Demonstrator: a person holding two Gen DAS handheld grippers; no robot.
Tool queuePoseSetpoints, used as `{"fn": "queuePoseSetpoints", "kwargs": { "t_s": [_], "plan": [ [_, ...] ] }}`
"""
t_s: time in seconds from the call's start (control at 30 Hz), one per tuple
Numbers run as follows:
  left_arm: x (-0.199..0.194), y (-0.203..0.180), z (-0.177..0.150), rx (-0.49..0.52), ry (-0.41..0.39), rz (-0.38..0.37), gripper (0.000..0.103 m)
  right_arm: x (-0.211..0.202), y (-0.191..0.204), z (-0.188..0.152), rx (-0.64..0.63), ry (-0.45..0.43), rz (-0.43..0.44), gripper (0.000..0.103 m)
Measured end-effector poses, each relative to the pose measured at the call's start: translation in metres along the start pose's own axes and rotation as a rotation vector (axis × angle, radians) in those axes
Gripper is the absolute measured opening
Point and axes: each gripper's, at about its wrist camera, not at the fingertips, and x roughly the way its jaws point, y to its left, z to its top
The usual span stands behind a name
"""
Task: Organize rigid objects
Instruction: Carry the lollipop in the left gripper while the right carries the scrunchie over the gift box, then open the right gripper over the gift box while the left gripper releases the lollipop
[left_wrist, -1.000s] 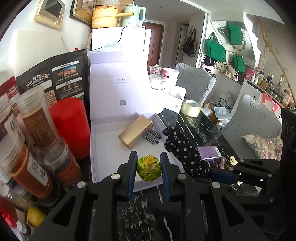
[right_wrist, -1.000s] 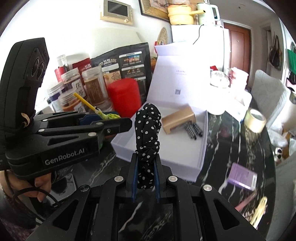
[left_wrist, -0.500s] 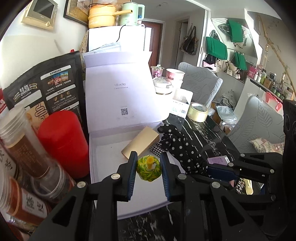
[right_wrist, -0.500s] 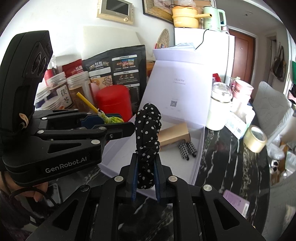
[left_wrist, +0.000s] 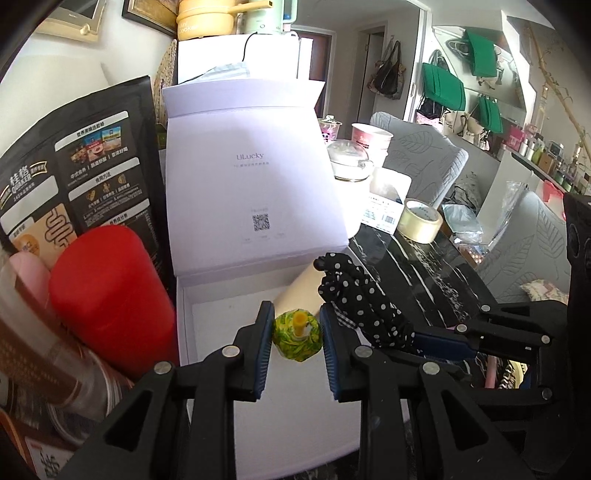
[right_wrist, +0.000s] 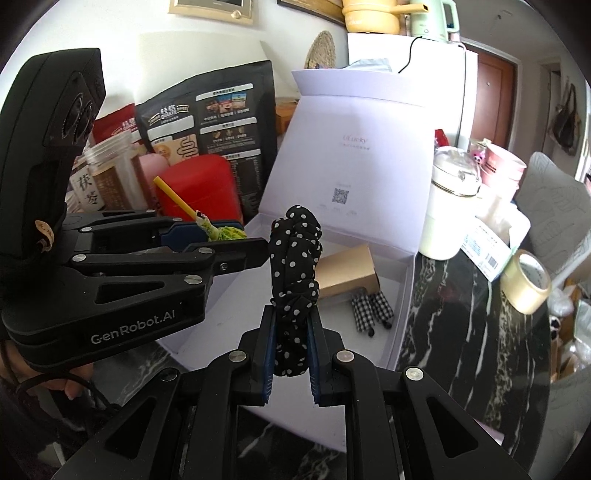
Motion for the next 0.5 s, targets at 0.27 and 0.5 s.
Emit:
{"fn": "queuePoseSetpoints", "kwargs": {
  "t_s": [0.27,0.5],
  "plan": [
    [0.018,0.011,0.019,-0.022,0.001,0.023,0.025,0.018,-0.017,0.019,0.016,0.026,0.005,0.015],
    [0.036,0.021,0.032,-0.041,0.007,0.062,0.025,0.036,-0.032,0.035,0.011,0.052,-0.001,0.015]
  ]
}}
